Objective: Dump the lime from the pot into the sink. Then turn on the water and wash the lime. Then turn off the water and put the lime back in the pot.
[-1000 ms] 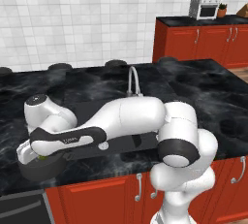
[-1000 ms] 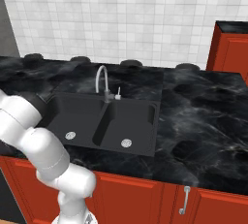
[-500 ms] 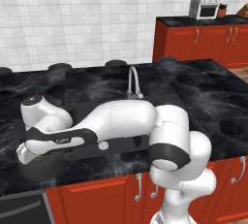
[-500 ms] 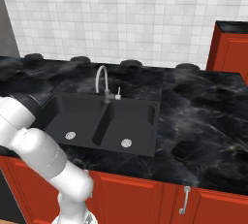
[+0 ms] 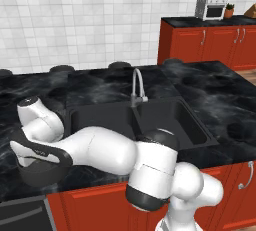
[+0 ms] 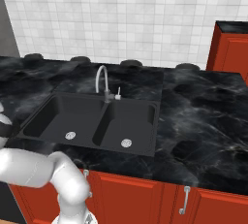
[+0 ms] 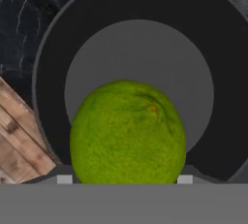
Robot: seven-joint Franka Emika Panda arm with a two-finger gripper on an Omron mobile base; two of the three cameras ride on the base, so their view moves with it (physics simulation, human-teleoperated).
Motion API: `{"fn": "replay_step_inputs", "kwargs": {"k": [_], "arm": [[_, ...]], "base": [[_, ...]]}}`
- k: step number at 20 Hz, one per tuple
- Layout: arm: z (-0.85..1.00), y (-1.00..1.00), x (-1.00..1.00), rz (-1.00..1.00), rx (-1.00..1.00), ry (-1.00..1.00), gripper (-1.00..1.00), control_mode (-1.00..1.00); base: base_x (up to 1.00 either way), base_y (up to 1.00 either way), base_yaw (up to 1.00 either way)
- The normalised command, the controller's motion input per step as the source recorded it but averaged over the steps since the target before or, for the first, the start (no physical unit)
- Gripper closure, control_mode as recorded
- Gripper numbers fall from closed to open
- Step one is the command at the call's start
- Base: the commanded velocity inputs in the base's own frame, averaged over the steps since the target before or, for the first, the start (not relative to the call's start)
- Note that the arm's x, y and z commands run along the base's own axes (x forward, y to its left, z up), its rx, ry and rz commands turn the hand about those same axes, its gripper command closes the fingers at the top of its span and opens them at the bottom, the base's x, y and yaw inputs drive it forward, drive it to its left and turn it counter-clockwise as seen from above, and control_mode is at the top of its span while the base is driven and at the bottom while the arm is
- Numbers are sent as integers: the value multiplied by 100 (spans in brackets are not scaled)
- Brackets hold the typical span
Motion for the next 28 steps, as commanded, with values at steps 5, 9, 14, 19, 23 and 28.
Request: {"fn": "replay_step_inputs", "kwargs": {"k": [5,9,14,19,23,28], "arm": [[-28,0,3,2,-3,0,100,-100],[-11,0,10,1,0,0,100,-100],[-10,0,16,0,0,0,100,-100],[-17,-2,8,0,0,0,100,-100],[-16,-1,7,0,0,0,100,-100],[-7,0,8,0,0,0,100,-100]], "base": [[0,0,0],[0,0,0],[0,0,0],[0,0,0],[0,0,0],[0,0,0]]}}
